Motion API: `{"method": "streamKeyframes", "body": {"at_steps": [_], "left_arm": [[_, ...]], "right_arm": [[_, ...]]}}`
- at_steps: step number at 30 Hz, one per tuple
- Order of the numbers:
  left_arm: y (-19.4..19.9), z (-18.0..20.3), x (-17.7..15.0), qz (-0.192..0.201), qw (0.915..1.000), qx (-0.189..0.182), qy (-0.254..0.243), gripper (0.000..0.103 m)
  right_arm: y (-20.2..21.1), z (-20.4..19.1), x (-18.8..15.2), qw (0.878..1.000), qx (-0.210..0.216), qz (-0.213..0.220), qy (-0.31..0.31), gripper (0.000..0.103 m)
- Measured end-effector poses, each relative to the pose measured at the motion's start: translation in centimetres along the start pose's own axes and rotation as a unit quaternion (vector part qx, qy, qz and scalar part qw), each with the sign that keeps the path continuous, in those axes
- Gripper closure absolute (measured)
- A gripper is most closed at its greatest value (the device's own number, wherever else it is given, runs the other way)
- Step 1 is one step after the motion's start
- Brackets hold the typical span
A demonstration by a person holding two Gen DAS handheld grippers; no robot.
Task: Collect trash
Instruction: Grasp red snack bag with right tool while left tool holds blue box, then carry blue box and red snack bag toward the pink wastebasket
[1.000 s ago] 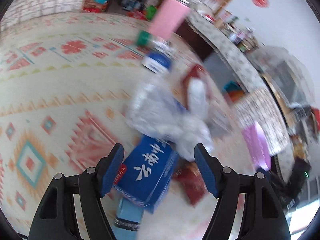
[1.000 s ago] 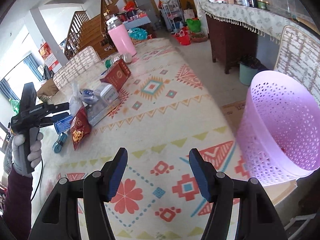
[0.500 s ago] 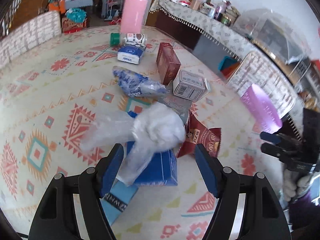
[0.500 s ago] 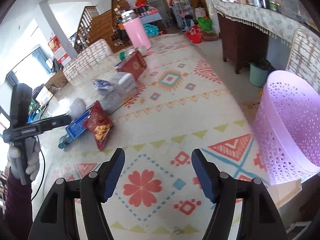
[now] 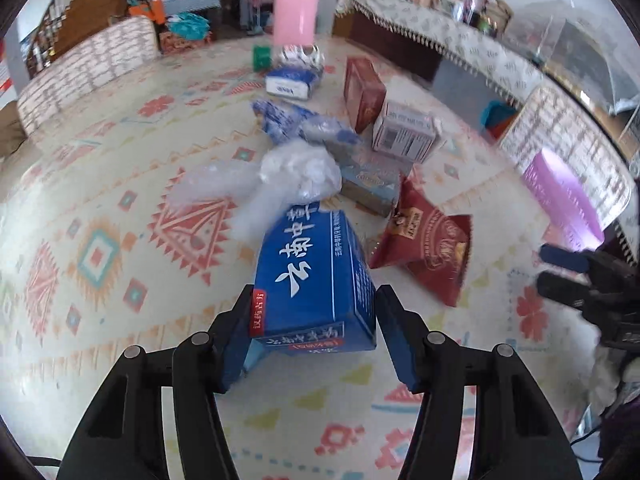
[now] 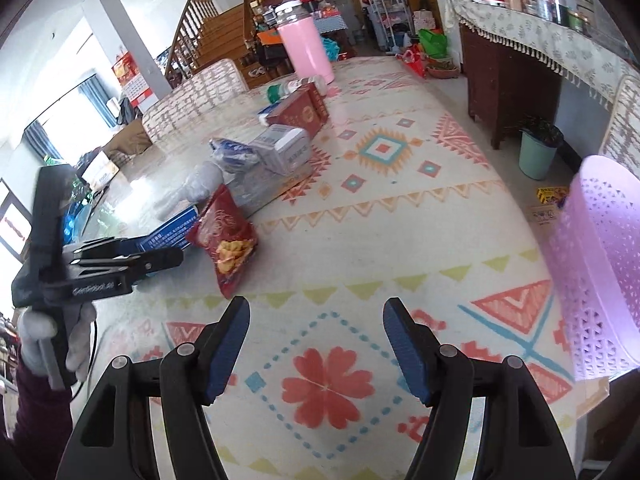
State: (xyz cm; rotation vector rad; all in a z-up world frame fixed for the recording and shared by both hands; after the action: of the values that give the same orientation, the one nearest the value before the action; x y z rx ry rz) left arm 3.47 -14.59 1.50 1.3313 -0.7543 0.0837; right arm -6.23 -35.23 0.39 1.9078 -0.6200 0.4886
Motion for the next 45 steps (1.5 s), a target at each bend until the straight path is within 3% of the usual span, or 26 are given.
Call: {"method": "streamKeyframes", "body": {"at_steps": [5, 9, 13, 18, 33, 34, 36, 37, 45], "left_arm": [[3.0, -2.1, -0.9, 0.046, 0.9973, -0.032, 0.048, 0.045], [4.4, -4.9, -1.4, 0.078, 0.9886, -0.091, 0.091, 0.045], [5.8, -7.8, -2.0, 0.105, 0.9789, -0.107, 0.139, 0.045], [7.7, -9.2, -2.1, 0.143, 0.9691, -0.126, 0.157, 0.045], [7.6, -8.2, -2.1, 0.148, 0.9755, -0.077, 0.143, 0.044], [7.6, -8.1, -2.1, 0.149, 0.9761, -0.073, 0.141, 0.044], [7.7, -7.8, -2.1, 0.149, 0.9767, -0.069, 0.138, 0.044], [7.8, -7.7, -2.1, 0.151, 0.9769, -0.065, 0.137, 0.044], [7.9, -7.7, -2.3, 0.161, 0.9760, -0.052, 0.138, 0.044]], "right_arm": [[-1.6, -2.0, 0.6, 1.000, 0.006, -0.011, 0.017, 0.029], [-2.4, -3.7, 1.7, 0.999, -0.001, -0.012, 0.039, 0.029], [-3.3, -5.1, 3.3, 0.997, -0.028, 0.000, 0.066, 0.028], [-4.4, -5.5, 4.0, 0.997, -0.040, -0.003, 0.070, 0.027], [-10.8, -8.8, 4.4, 0.986, -0.075, -0.057, 0.139, 0.025], [-11.0, -9.0, 4.2, 0.984, -0.081, -0.058, 0.146, 0.030], [-11.1, -9.4, 4.0, 0.981, -0.095, -0.058, 0.156, 0.056], [-11.1, -9.6, 3.9, 0.982, -0.089, -0.059, 0.157, 0.060], [-8.8, -10.3, 3.4, 0.985, -0.089, -0.037, 0.142, 0.062]]}}
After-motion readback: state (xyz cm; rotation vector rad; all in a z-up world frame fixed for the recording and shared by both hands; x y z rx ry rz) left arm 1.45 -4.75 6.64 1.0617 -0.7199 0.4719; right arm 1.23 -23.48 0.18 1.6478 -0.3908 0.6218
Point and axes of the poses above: each gripper's, at about its wrist camera, not at the fingertips, and y roughly against the way its jaws point, z to its right, x to its top, the point moved 3 cm from there along -y, roughly the way its jaws point, and after that the axes turned 5 degrees about x, right-handed, at the moved point
